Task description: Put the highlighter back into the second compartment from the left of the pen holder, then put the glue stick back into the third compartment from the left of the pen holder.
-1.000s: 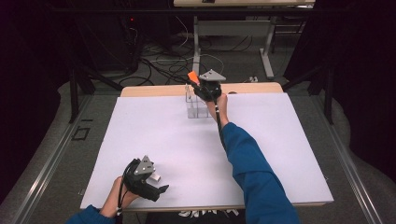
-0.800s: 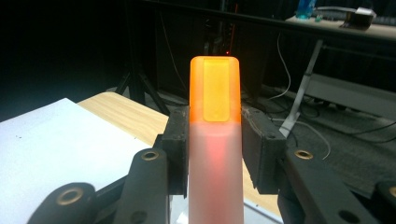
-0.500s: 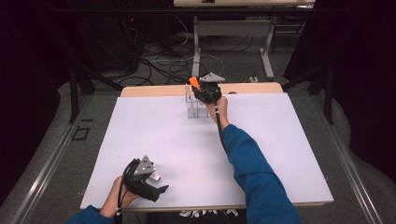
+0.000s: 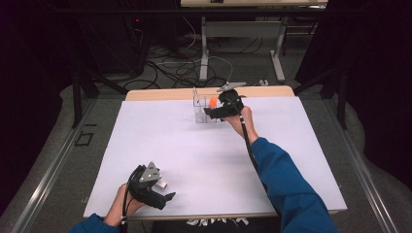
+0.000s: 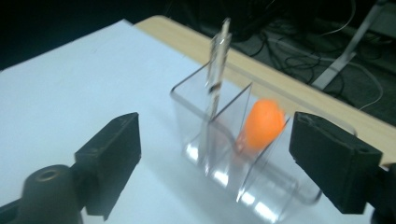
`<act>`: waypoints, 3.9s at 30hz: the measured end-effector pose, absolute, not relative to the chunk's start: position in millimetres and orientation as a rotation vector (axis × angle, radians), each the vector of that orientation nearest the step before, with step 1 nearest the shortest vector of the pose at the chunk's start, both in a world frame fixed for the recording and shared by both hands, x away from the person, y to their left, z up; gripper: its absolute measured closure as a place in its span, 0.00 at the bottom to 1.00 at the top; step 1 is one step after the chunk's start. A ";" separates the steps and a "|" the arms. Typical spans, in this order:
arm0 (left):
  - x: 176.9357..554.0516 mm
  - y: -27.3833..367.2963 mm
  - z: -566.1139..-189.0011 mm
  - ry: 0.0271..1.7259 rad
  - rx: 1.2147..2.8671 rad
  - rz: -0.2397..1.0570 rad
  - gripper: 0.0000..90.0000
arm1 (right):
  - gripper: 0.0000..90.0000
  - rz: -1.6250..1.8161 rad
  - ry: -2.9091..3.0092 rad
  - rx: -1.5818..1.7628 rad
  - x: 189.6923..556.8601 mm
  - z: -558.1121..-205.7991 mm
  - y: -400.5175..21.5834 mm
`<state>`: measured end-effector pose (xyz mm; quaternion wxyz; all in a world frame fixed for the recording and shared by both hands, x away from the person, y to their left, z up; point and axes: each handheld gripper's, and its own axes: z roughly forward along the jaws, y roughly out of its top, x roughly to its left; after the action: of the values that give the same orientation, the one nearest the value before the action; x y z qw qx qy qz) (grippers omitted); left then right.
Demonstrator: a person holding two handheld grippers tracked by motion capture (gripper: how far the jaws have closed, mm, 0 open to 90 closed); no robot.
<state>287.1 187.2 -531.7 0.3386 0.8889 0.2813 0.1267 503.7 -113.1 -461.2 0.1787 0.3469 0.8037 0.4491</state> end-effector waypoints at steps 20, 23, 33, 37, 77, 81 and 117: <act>287.6 195.5 -521.6 0.764 2.279 0.386 0.00 | 0.06 1.234 2.529 0.881 394.1 -496.4 -167.9; 288.0 199.8 -517.0 0.783 2.270 0.423 0.00 | 0.05 1.224 2.551 0.891 385.3 -500.9 -176.5; 292.5 223.7 -506.1 0.906 2.240 0.517 0.00 | 0.06 1.254 2.549 0.896 356.0 -507.7 -194.7; 293.6 232.2 -504.9 0.937 2.241 0.539 0.01 | 0.06 1.258 2.542 0.905 347.8 -511.5 -203.4; 319.6 257.6 -531.0 1.142 2.288 0.498 1.00 | 0.09 1.251 2.536 0.949 330.8 -517.3 -229.5; 327.5 255.0 -537.4 1.129 2.313 0.438 1.00 | 0.09 1.252 2.544 0.958 329.8 -517.3 -228.4; 301.0 204.2 -539.9 1.040 2.401 0.177 0.99 | 0.09 1.096 2.626 1.019 309.0 -523.0 -220.2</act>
<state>301.0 204.2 -539.9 0.2568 0.8848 0.3833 0.0651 309.0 -220.2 -523.0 0.0595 0.3366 0.8673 0.3619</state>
